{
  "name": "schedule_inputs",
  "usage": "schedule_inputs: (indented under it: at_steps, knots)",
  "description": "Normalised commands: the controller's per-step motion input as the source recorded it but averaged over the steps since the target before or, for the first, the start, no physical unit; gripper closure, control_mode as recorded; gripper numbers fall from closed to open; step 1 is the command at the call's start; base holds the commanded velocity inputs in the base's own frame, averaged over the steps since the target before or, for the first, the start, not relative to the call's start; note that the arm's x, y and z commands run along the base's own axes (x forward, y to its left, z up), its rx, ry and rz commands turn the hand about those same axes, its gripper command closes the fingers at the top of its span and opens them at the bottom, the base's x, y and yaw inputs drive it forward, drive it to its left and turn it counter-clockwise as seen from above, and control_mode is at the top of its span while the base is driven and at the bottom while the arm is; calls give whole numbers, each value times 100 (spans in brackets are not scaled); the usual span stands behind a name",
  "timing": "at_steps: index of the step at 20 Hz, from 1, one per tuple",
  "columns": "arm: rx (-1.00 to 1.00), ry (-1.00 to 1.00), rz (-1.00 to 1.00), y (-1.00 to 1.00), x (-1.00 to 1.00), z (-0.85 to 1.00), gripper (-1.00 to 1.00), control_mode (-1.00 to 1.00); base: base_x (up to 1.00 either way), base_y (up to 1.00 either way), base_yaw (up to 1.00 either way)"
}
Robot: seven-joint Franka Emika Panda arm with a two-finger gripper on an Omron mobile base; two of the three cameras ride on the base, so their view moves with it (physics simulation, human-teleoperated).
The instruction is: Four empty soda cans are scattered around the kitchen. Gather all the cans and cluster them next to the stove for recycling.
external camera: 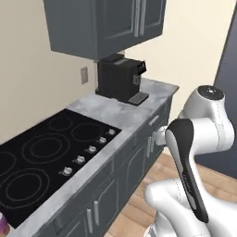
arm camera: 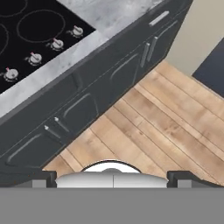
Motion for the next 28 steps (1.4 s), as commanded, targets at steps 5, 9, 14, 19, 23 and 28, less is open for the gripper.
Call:
schedule_inputs:
  at_steps: [5,9,14,19,23,28]
  knots:
    - [0,0,0,0,0,0,-100,100,0,0,-50]
    - [0,0,0,0,0,0,-100,100,0,0,-50]
    - [0,0,0,0,0,0,-100,100,0,0,-50]
    - [0,0,0,0,0,0,-100,100,0,-4,-48]
    - [0,0,0,0,0,0,-100,100,0,-13,-46]
    - [0,0,0,0,0,0,-100,100,0,-13,-42]
